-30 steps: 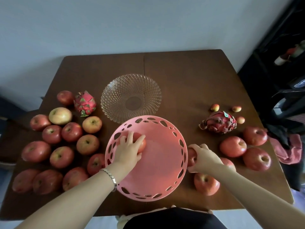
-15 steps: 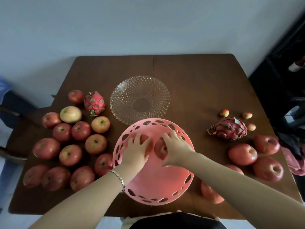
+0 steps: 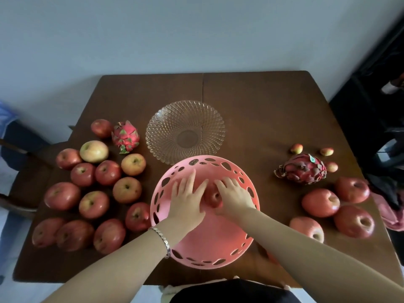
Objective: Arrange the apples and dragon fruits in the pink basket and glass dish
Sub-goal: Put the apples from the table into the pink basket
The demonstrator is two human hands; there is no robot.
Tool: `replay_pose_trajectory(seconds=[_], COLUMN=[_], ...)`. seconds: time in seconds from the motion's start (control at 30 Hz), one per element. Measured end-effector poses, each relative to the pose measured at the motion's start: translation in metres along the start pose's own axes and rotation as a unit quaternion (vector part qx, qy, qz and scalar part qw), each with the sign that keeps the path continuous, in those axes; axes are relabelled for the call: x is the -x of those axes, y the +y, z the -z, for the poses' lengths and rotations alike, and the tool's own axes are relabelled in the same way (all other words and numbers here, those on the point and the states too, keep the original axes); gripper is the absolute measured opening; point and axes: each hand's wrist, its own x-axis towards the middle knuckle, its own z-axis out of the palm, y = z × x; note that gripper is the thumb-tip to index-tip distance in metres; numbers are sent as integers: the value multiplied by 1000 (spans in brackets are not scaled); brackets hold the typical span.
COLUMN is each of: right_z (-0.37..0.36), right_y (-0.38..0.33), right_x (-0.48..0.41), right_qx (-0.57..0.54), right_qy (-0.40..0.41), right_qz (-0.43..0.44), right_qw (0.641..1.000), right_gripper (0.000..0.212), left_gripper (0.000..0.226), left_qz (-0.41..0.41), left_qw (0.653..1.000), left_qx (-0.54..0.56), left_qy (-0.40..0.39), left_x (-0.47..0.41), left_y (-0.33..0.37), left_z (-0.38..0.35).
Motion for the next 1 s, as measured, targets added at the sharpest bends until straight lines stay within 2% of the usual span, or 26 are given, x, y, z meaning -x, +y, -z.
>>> replay_pose_trajectory(seconds=[0.07,0.17,0.27,0.37,0.43,0.5,0.53,0.6,0.67,0.73,0.83,0.9,1.0], right_z=[1,5,12,31,54,73,78,77,61,38,13,7,12], right_y=[-2,-3,-1,14,35,62,76,94,99,96,93,92,89], right_x=[-2,-9,-9,8,26,44,54,71,82,88,87,87,91], right_qx=[-7,0,-48,-99,-93,-87,-75,-7,85,139,199,217,184], right_qy=[-6,-23,-54,-54,5,43,28,-67,-169,-222,-244,-245,-230], right_qz=[7,6,-10,12,33,11,-12,-32,5,47,79,77,38], right_qw=[1000,1000,997,994,995,995,997,997,982,964,946,942,955], right_gripper=[77,81,92,75,59,53,53,57,69,86,101,94,78], left_gripper=[72,79,80,77,74,74,75,79,84,81,70,68,69], left_qz=[-27,5,7,-14,-21,-18,-15,-3,4,7,24,30,30], left_qw=[999,999,999,997,995,996,996,997,998,998,999,999,999], left_qx=[11,34,19,-34,-56,-56,-53,-50,-51,-44,-9,5,16], left_qy=[-17,-32,-41,-73,-78,-70,-65,-56,-49,-36,-22,-20,-21], left_x=[0,-4,-9,-13,-14,-13,-13,-14,-15,-17,-20,-20,-19], left_y=[8,16,17,21,25,27,28,28,28,27,28,29,27], left_z=[-1,-4,-4,-3,-2,-1,-1,1,3,3,2,0,-1])
